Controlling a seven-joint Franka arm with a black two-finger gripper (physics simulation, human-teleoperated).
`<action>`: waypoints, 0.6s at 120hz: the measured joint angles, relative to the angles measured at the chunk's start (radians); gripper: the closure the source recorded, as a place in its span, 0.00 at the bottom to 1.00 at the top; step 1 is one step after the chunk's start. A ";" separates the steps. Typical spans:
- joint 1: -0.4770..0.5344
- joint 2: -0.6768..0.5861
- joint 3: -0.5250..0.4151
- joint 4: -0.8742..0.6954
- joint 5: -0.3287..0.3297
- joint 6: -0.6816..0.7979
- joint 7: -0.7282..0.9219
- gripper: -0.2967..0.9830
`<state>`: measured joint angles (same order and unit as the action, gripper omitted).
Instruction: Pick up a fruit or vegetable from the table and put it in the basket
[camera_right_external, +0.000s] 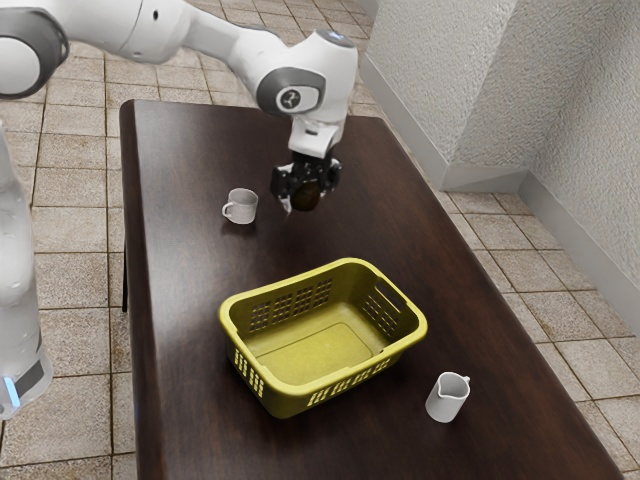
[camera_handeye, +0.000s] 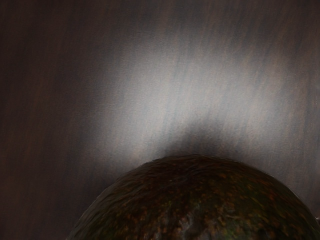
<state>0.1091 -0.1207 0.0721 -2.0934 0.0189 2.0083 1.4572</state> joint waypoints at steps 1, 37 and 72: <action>0.001 -0.004 -0.002 0.001 -0.001 -0.002 0.000 0.65; 0.001 -0.103 -0.216 0.013 -0.057 -0.054 -0.029 0.72; 0.001 -0.143 -0.396 0.009 -0.109 -0.070 -0.067 0.74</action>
<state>0.1100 -0.2641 -0.3241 -2.0847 -0.0897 1.9388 1.3901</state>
